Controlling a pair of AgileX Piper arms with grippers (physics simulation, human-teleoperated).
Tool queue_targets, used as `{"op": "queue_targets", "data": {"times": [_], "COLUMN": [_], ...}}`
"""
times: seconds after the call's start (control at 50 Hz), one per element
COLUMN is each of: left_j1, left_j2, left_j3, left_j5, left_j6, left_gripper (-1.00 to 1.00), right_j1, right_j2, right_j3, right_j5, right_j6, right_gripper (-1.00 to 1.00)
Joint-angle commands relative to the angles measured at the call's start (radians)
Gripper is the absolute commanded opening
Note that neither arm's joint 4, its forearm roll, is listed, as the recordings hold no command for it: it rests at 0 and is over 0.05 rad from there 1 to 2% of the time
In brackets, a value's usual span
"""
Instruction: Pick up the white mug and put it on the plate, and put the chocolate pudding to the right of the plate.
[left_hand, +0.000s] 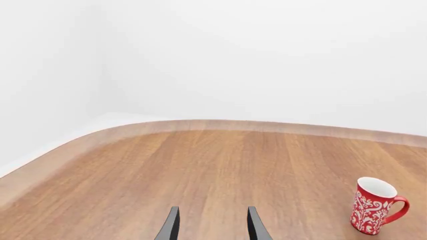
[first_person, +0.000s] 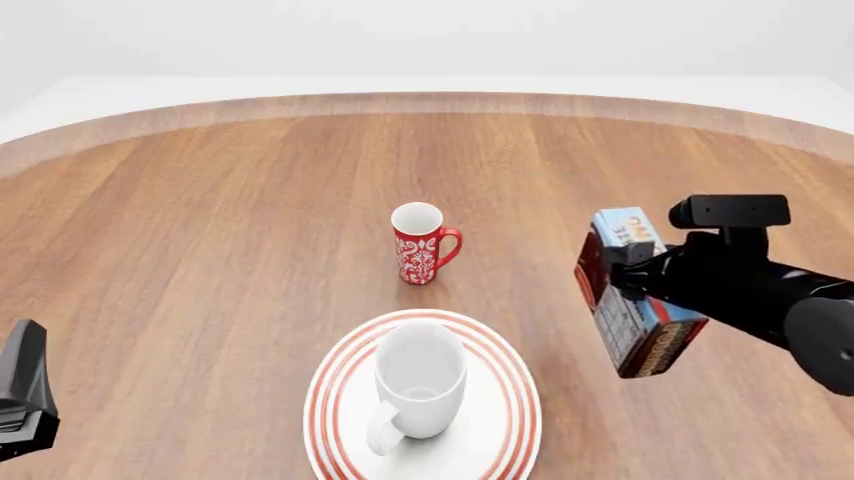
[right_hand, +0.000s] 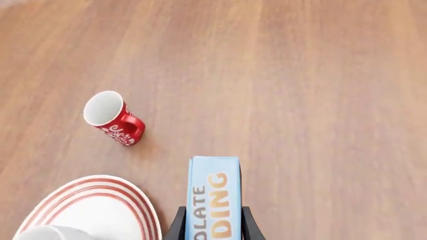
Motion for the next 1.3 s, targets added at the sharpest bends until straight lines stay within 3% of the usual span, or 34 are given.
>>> {"op": "queue_targets", "data": {"times": [0.02, 0.22, 0.54, 1.14, 1.3], "left_j1": [0.000, 0.001, 0.002, 0.003, 0.003], "left_j2": [0.000, -0.002, -0.002, -0.005, -0.004], "left_j3": [0.000, 0.000, 0.000, 0.000, 0.000], "left_j5": [0.000, 0.002, 0.003, 0.005, 0.005], "left_j6": [0.001, 0.002, 0.002, 0.004, 0.005], "left_gripper": [1.00, 1.00, 1.00, 1.00, 1.00], "right_j1": [-0.024, -0.046, -0.066, -0.089, -0.096], "right_j2": [-0.041, -0.155, -0.086, -0.096, -0.053], "right_j3": [0.042, 0.095, 0.133, 0.236, 0.258], "right_j5": [0.012, 0.086, 0.012, -0.021, -0.067], "right_j6": [0.009, 0.003, 0.001, -0.002, -0.002], "right_gripper": [-1.00, -1.00, -1.00, -1.00, -1.00]}}
